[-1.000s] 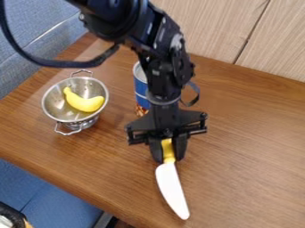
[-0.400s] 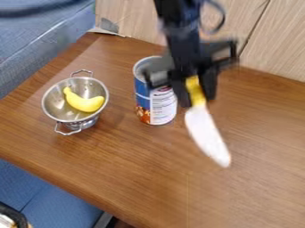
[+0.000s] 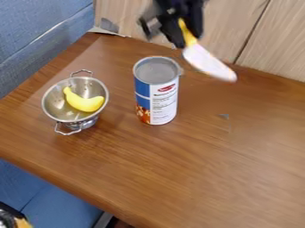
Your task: Put the yellow knife in the back
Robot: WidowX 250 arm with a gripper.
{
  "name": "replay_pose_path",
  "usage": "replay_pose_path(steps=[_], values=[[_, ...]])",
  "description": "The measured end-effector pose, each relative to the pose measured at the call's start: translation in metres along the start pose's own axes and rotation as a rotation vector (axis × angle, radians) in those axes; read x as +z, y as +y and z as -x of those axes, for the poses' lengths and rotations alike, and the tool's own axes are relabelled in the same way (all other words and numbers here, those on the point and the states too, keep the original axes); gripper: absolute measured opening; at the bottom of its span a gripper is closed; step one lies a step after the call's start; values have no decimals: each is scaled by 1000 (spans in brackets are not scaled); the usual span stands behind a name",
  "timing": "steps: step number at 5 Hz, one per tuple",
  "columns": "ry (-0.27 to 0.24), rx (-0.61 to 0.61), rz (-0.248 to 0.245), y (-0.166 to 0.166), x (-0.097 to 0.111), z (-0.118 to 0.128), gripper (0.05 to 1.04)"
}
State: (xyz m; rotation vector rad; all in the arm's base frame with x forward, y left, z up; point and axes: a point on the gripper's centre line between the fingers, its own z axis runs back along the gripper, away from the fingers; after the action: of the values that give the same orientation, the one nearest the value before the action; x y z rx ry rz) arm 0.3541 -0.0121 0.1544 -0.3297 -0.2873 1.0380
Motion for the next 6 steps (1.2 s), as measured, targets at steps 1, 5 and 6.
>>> replay_pose_path(steps=[1,5,6], values=[[-50,97,-50,-9,-18,-38,337],[-180,268,-269,22,-93,-131,337],[-198,288,-302,32,-105,-140,337]])
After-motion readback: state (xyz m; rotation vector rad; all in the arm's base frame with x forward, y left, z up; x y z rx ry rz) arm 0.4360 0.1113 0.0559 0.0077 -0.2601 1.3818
